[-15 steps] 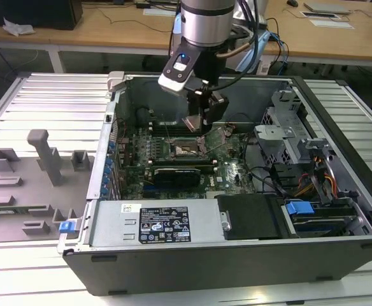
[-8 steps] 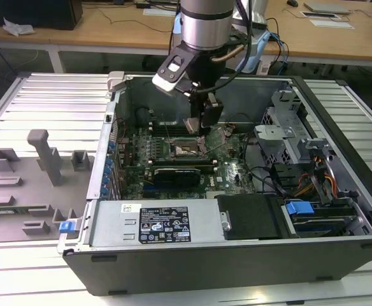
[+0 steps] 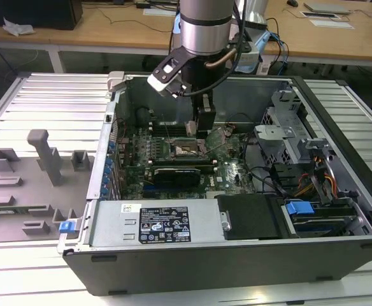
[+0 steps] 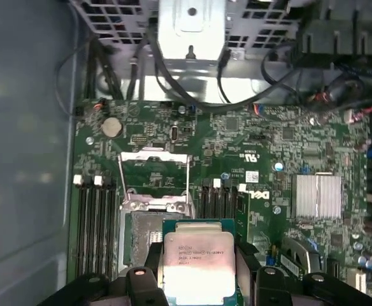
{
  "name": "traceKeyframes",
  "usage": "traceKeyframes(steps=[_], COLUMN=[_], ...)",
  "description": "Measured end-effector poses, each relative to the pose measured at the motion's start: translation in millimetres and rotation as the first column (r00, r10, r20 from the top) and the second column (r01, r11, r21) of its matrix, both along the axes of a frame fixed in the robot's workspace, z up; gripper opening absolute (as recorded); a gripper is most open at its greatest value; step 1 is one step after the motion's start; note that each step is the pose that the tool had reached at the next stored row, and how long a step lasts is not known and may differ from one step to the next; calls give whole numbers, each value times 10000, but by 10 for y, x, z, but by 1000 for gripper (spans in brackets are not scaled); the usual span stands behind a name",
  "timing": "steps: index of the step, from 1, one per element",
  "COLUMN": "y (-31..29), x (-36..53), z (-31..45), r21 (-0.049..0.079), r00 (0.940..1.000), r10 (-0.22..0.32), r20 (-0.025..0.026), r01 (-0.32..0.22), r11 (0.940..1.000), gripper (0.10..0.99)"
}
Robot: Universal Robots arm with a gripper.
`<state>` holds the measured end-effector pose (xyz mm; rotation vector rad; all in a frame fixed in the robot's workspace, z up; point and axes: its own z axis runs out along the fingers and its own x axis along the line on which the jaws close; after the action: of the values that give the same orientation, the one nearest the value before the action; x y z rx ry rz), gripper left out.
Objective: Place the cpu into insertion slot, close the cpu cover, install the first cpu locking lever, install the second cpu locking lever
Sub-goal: 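Place the cpu into insertion slot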
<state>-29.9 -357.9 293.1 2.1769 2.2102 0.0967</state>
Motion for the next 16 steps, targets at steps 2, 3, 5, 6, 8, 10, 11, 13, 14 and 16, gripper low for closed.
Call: traceKeyframes(steps=[2,3,5,6,8,10,11,13,14,16], y=[1,2,6,7,10,16,19,39,50,83], x=[0,-3,-10,-12,-17,-25,-27,-28,-27,-28], z=[-35,-61,-135,-153,-190,-241,-259,-306,-320,-354], r21=[1,0,0,0,1,1,0,-2,-1,1], r00=[10000,10000,10000,10000,10000,10000,10000,10000,10000,10000], r10=[-56,-59,-50,-43,-26,10,26,59,64,72], r20=[1,0,0,0,0,0,0,0,0,1], r01=[56,59,50,43,26,-10,-26,-59,-64,-72], r11=[10000,10000,10000,10000,10000,10000,10000,10000,10000,10000], gripper=[537,537,537,537,537,537,537,537,537,537])
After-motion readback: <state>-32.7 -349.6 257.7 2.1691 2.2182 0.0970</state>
